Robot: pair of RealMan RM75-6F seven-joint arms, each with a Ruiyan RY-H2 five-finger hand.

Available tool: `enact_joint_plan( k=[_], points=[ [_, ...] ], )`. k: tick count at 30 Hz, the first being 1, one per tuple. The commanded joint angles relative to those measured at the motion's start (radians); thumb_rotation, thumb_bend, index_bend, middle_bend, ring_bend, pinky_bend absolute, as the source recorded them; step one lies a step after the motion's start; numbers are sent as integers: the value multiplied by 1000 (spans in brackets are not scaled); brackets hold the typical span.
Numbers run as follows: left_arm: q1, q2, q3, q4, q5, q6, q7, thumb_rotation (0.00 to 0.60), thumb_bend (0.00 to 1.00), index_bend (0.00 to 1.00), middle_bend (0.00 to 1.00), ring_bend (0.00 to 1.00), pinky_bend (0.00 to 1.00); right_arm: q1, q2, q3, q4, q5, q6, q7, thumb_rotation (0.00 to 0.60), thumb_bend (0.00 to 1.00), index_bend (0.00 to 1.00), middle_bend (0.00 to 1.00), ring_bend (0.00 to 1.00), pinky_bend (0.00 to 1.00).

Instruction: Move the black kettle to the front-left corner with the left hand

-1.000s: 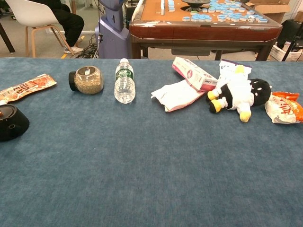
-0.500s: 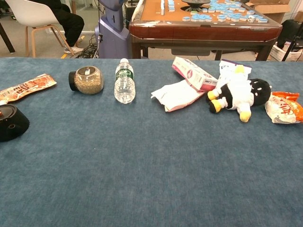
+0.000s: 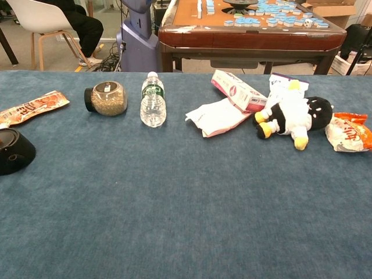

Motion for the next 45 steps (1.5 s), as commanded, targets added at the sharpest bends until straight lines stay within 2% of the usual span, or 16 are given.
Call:
enact_joint_plan(
  k=[1,9,30,39,45],
  points=[
    [3,-3,-1,5,0,5,4,356,152,483,435,320,219,0,-1,-1,1,0,0,1,600,329,132,246,147,252],
    [11,-8,-12,11,-4,25,8,358,152,532,460,336,219,-2,-2,-4,4,1,-1,5,600,329,132,246,146,252],
    [19,-63,5,114,17,30,-42,359,152,532,461,335,219,-8,-1,-11,7,-5,1,19,600,328,133,245,147,252],
    [30,-53,14,71,17,28,-17,356,152,545,478,336,219,-12,-2,-14,12,-6,5,31,600,328,133,245,147,252],
    [48,-33,16,1,12,44,40,348,152,553,504,352,219,-14,-2,-16,18,-10,5,39,600,328,133,246,147,252]
  ],
)
